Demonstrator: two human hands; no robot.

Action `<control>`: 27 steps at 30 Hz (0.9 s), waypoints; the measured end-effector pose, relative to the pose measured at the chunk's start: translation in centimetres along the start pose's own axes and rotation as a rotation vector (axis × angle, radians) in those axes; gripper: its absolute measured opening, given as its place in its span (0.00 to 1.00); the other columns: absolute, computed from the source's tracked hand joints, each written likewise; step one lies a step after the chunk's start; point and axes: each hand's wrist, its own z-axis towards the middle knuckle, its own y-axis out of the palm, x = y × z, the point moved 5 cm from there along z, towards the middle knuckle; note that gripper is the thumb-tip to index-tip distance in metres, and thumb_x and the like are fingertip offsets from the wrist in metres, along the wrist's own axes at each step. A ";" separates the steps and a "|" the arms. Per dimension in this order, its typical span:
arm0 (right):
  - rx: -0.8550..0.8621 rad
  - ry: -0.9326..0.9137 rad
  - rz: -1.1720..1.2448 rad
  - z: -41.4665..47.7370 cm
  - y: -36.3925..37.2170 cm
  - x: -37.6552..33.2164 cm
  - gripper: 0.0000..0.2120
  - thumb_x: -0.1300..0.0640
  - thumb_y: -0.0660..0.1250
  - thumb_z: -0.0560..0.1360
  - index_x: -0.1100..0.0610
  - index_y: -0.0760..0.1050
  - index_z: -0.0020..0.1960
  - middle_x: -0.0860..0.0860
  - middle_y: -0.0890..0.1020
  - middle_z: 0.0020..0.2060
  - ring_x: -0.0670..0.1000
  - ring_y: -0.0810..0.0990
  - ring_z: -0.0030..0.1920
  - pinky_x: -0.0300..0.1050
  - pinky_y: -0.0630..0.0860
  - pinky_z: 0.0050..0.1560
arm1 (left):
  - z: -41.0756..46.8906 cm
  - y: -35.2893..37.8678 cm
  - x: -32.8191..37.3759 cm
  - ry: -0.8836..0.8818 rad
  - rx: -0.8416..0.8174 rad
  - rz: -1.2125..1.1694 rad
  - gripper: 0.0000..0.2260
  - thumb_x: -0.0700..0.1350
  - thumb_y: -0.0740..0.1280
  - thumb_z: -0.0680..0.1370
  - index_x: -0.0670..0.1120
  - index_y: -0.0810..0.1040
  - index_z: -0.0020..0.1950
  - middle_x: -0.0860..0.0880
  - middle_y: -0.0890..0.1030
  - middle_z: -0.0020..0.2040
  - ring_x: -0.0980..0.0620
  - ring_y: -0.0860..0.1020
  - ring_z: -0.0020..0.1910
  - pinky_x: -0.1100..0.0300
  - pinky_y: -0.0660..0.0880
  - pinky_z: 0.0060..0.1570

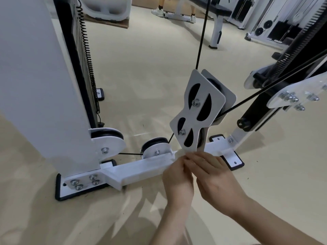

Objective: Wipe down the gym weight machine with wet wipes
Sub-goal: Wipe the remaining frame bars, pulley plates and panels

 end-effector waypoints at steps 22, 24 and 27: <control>0.311 0.361 0.023 1.5 -4.3 -1.8 0.17 0.65 0.60 0.71 0.65 0.78 0.58 0.59 0.81 0.51 0.61 0.80 0.45 0.52 0.77 0.39 | 5.1 -0.5 4.0 0.081 0.069 -0.012 0.06 0.47 0.65 0.79 0.52 0.79 0.44 0.53 0.80 0.38 0.55 0.76 0.38 0.58 0.73 0.41; 0.300 0.246 0.001 3.2 -5.2 -2.9 0.20 0.63 0.52 0.77 0.65 0.76 0.62 0.60 0.80 0.57 0.62 0.79 0.56 0.54 0.78 0.50 | 4.5 -0.3 3.7 0.213 0.048 0.212 0.05 0.45 0.64 0.80 0.52 0.77 0.46 0.55 0.80 0.42 0.59 0.76 0.41 0.67 0.72 0.42; 0.131 0.232 -0.094 5.3 -4.2 -2.6 0.26 0.59 0.51 0.74 0.65 0.73 0.68 0.59 0.74 0.68 0.59 0.71 0.70 0.54 0.75 0.58 | 6.1 -2.0 6.7 0.311 0.117 0.181 0.06 0.41 0.64 0.80 0.47 0.77 0.44 0.52 0.79 0.41 0.57 0.77 0.40 0.63 0.73 0.43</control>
